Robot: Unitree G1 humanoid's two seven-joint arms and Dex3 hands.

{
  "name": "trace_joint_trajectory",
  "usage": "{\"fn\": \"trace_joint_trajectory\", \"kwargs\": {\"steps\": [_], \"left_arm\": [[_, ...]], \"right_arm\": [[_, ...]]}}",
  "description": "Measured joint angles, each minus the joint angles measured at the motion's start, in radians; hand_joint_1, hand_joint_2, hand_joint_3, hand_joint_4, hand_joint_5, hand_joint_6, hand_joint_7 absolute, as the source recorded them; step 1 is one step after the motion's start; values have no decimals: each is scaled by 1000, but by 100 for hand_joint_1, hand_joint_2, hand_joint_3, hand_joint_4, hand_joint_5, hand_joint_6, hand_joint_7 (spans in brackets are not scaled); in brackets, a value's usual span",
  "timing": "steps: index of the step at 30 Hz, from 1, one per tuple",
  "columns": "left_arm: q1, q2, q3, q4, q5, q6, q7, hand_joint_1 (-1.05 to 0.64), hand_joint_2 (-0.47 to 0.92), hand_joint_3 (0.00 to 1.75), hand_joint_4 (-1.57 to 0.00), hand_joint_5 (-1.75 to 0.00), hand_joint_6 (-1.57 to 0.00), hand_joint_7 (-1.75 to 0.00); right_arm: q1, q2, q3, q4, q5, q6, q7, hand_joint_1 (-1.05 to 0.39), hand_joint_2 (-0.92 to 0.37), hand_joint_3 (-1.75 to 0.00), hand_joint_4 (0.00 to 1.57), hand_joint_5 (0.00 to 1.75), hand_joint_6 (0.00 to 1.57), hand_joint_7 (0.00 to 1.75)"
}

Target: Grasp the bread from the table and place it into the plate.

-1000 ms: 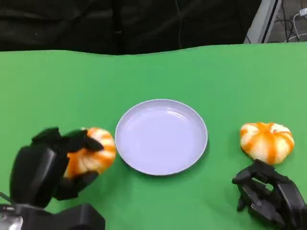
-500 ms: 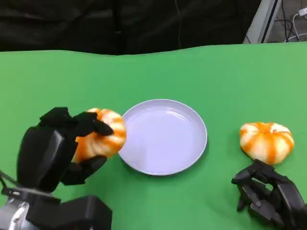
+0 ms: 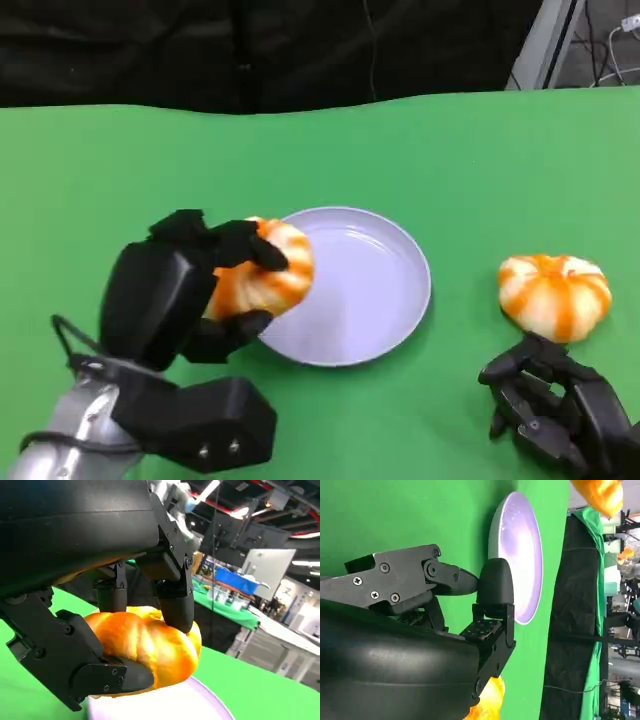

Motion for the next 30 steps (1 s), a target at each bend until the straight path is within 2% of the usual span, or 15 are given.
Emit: {"fn": "trace_joint_trajectory", "kwargs": {"steps": [6,10,18,23,30], "left_arm": [[-70,-32,-41,99,5,-16,3,-11,57,81,-78,-165,-91,-111],[-118,-62,-77,192,15,-32,13,-10,59,77,-72,-173,-82,-127],[-209,-100,-115,336,16,-53,34,-10,65,69,-69,-175,-75,-137],[-284,-133,-146,441,16,-68,34,-12,67,67,-68,-175,-73,-138],[-347,-156,-170,560,14,-88,35,-6,71,59,-66,-175,-73,-132]], "right_arm": [[3,1,1,-4,-5,0,-5,-31,-92,-50,70,175,64,142],[7,4,6,-12,-16,0,-15,-31,-92,-50,70,175,65,142],[7,4,9,-12,-18,-2,-17,-29,-92,-51,71,175,64,143],[8,5,10,-12,-18,-3,-16,-28,-92,-52,72,175,65,143],[8,5,10,-12,-18,-5,-16,-26,-92,-54,72,175,65,142]]}}
